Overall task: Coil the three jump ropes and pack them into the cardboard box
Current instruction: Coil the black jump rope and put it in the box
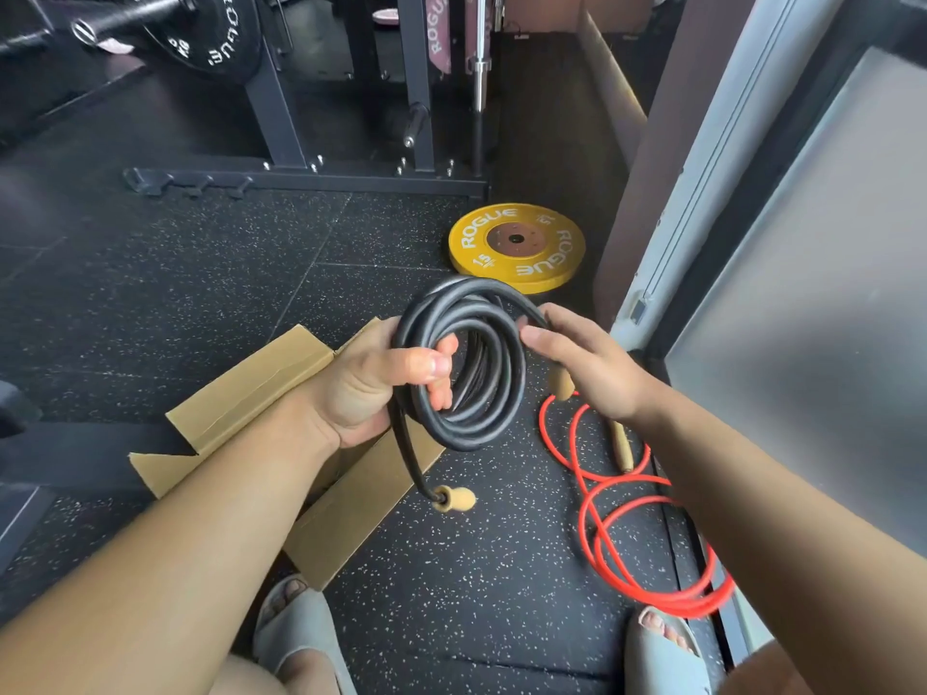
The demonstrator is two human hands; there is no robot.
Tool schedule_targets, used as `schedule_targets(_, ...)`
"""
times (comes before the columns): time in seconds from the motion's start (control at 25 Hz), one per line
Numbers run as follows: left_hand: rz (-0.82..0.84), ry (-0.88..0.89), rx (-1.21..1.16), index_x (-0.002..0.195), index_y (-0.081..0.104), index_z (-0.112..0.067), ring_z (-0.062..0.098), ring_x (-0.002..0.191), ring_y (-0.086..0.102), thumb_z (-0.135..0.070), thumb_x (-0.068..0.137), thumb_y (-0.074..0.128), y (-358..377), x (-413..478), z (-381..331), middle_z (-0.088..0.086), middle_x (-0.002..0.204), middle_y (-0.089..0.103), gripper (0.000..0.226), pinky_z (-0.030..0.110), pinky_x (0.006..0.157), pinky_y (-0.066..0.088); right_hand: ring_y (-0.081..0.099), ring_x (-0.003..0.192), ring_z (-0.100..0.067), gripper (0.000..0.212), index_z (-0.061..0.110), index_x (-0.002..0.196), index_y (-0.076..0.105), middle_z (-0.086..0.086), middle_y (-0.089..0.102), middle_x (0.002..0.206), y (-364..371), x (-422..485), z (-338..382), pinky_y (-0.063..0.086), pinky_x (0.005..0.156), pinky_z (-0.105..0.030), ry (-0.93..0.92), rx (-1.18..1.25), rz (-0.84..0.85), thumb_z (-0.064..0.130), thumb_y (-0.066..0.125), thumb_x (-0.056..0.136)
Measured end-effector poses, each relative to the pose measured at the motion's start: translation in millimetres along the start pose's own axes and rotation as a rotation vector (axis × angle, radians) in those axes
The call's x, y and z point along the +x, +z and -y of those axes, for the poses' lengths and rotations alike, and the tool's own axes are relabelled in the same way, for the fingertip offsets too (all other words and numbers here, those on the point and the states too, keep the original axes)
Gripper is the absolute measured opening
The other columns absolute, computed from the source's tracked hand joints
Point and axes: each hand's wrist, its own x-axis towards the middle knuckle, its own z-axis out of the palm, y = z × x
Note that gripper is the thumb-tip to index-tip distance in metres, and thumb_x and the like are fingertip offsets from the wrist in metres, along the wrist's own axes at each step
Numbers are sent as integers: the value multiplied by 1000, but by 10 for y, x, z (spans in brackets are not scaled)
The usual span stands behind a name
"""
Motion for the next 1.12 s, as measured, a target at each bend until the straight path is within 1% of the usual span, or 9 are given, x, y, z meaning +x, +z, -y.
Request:
schedule_targets(0.04,0,2,15,83,55,-9,16,53,53,-24,61,68,1,7,6,1,55,54,29,32,66,47,54,86,-20,30,24,92,57,3,58,87,-13,14,-33,44,81,-44,-17,-121,-5,51,59,80)
schedule_targets(0.16,-38,17,-8,83,55,-9,16,52,54,-23,61,68,-34,23,-6,0,55,53,29,31,66,48,45,109,-16,19,34,92,47,15,51,94,-64,64,-193,31,100,-44,6,-610,-108,40,56,76)
schedule_targets(0.28,-109,25,1,82,56,-8,15,54,54,-25,61,67,-99,18,-13,0,55,54,29,32,69,47,52,87,-19,15,31,94,47,8,56,91,-89,75,-201,35,77,-32,71,-608,-137,21,57,93)
schedule_targets(0.4,-207,23,65,77,57,-4,14,60,55,-29,61,69,-123,29,30,1,58,57,32,34,75,44,52,78,-17,15,21,97,54,6,58,86,-67,85,-161,30,62,-28,184,-618,-126,36,56,102)
schedule_targets(0.56,-341,22,164,67,59,-5,11,64,57,-22,60,74,-109,45,68,3,61,59,24,18,71,49,53,54,-11,42,20,73,56,6,60,62,-70,27,9,38,52,-24,251,-438,-181,50,52,102)
schedule_targets(0.68,-389,-3,205,64,59,-3,6,63,59,-12,68,69,-79,51,125,2,61,59,14,11,65,47,46,43,-11,46,13,74,61,6,54,49,-39,22,92,39,45,-18,271,-157,-245,48,52,103)
schedule_targets(0.88,-321,-97,205,68,59,-5,11,55,59,-3,69,71,46,66,236,6,59,60,12,16,59,50,63,53,-17,35,2,103,64,-6,67,64,146,100,40,52,51,-25,355,407,-330,36,57,103)
schedule_targets(1.04,-375,-139,173,64,60,-7,7,61,63,-16,64,67,92,97,251,11,62,60,12,12,56,50,66,54,-17,28,4,102,64,-12,67,75,282,62,20,55,52,-24,387,644,-352,31,61,102)
schedule_targets(1.12,-401,-182,144,58,61,-12,14,65,62,-21,56,71,84,94,252,11,61,61,14,18,56,52,67,55,-18,25,5,103,64,-11,67,76,288,40,33,57,54,-24,391,729,-338,30,63,100)
